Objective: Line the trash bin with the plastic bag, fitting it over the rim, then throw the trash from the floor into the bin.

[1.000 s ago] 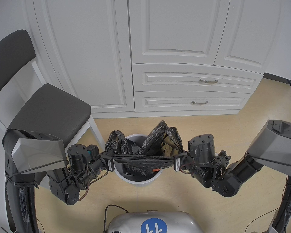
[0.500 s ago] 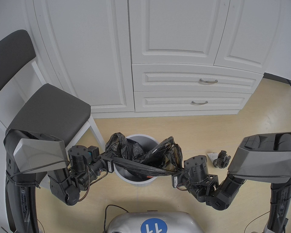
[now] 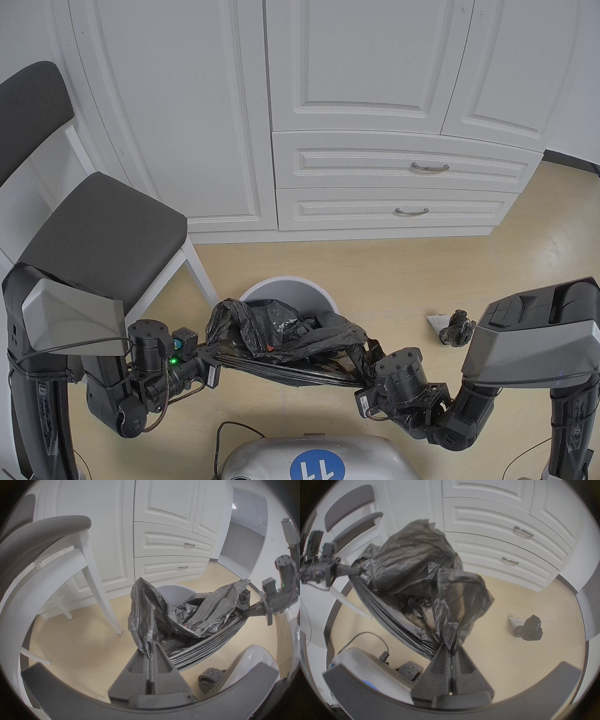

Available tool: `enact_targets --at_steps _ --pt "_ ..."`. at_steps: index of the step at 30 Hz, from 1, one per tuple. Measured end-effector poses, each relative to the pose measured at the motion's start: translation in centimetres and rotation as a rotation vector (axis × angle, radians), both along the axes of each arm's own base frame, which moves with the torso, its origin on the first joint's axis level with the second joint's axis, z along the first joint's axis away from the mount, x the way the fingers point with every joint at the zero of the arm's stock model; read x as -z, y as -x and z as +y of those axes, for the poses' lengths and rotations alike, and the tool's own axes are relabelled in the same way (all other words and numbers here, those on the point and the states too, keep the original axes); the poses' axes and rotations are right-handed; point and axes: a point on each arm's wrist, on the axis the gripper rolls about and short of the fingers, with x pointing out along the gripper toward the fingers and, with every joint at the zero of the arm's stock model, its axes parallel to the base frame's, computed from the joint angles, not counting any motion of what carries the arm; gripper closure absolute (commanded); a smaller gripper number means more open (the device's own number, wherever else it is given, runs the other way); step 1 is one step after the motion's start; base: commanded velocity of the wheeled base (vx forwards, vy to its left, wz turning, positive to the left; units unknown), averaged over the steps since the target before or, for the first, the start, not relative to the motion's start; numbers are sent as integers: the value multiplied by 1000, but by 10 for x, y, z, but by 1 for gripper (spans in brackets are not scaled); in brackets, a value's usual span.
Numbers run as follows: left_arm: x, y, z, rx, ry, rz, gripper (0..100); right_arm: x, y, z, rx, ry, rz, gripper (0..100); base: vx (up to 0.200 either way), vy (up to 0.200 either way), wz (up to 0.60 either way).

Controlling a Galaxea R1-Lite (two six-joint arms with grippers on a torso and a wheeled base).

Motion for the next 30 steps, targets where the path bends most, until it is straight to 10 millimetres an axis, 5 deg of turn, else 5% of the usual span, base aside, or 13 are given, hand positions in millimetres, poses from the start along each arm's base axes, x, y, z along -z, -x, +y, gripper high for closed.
enact_targets --at_steps 13,30 --pt "16 -1 -1 -2 -17 39 100 13 6 1 -18 31 35 100 0 0 0" --pt "0 6 2 4 -8 16 100 -18 18 -22 -68 62 54 100 0 0 0"
